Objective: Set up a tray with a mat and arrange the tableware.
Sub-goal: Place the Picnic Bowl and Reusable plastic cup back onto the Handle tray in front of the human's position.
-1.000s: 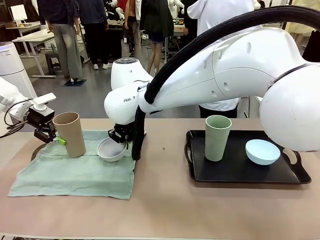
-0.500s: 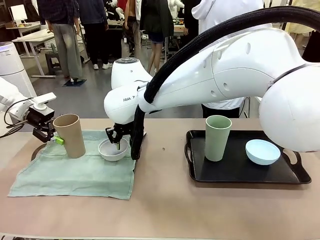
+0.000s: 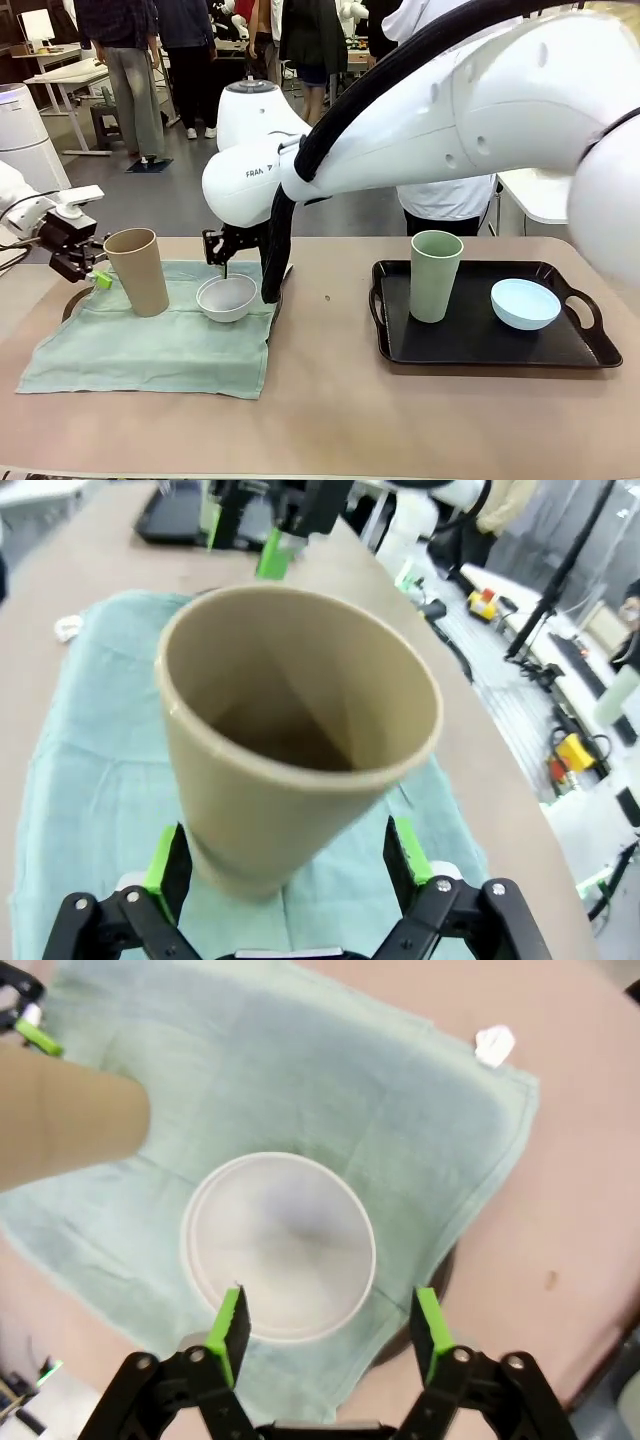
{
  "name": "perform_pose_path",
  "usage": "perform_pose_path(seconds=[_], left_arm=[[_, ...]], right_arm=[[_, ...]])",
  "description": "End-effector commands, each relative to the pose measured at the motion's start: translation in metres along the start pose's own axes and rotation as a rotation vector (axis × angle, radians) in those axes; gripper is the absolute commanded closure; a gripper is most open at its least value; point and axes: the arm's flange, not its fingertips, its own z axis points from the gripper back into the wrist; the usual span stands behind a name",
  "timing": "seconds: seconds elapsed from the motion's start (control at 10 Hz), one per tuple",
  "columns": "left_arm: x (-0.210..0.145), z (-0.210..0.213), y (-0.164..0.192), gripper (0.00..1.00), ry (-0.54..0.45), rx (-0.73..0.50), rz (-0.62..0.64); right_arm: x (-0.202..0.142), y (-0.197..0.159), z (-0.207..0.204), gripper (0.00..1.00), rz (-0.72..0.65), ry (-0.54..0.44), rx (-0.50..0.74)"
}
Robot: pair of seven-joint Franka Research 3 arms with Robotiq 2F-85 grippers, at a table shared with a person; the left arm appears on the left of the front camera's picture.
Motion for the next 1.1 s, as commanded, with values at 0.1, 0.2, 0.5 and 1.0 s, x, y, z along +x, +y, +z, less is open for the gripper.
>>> perform_pose_path(seconds=[0.1, 0.2, 0.5, 1.0], left_arm=[[-0.009, 0.037, -0.007, 0.0, 0.025, 0.022, 0.06], [-0.007, 0.051, -0.013, 0.0, 0.033, 0.051, 0.06], [0.094, 0.069, -0.073, 0.0, 0.406, 0.203, 0.302], [0.27, -0.014, -0.147, 0.0, 0.655, 0.616, 0.73]], right_arm=[[-0.044, -0.003, 0.036, 0.0, -0.01, -0.075, 0.027], [-0.055, -0.003, 0.052, 0.0, -0.009, -0.094, 0.014], [-0.089, -0.001, 0.095, 0.0, -0.151, 0.06, -0.146], [-0.137, -0.002, 0.169, 0.0, -0.274, -0.017, -0.267]])
